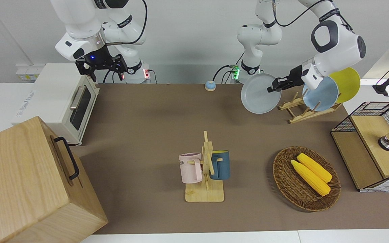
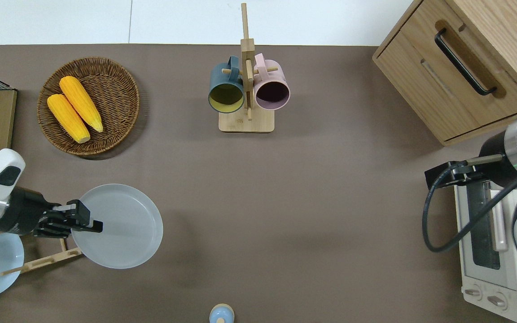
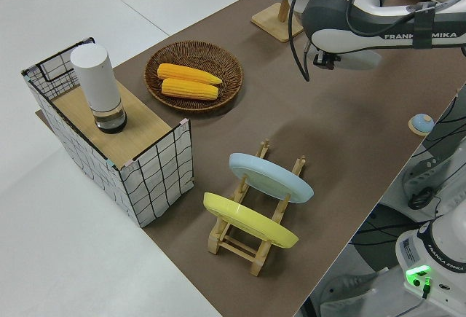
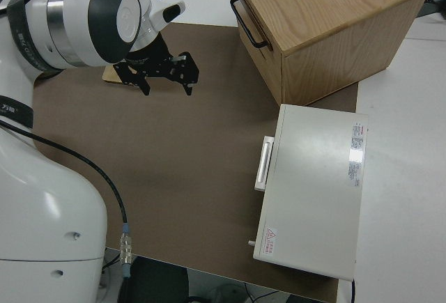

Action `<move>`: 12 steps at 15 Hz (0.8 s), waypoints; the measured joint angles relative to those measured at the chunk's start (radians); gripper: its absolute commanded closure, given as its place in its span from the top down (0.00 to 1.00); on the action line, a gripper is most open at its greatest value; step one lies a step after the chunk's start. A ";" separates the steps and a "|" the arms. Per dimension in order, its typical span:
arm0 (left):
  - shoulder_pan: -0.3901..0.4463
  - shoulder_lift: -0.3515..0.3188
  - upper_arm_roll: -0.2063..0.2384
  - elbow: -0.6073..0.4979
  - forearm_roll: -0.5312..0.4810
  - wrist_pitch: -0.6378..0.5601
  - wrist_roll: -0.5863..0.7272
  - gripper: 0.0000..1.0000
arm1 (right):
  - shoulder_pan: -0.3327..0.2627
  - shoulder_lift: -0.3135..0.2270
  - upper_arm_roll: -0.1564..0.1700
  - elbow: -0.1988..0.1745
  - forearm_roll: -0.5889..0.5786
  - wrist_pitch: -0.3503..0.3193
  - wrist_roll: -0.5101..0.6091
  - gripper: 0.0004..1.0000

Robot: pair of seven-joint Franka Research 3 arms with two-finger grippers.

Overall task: Pick gray plate from low plate rack and place it on table with left arm
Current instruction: 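Carry the plate away from the rack and lower it flat onto the table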

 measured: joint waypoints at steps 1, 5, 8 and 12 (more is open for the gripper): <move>-0.007 0.022 -0.001 -0.007 -0.017 0.011 0.017 0.00 | 0.000 0.000 0.000 0.000 0.000 0.000 0.000 0.98; -0.034 0.118 -0.016 -0.021 -0.044 0.075 0.086 0.01 | 0.000 0.000 0.000 0.000 0.000 0.000 0.000 0.98; -0.037 0.160 -0.038 -0.022 -0.045 0.123 0.097 0.01 | 0.000 0.000 0.000 0.000 0.000 0.000 0.000 0.98; -0.042 0.225 -0.077 -0.037 -0.045 0.217 0.098 0.01 | 0.000 0.000 0.000 0.000 0.000 0.000 0.000 0.98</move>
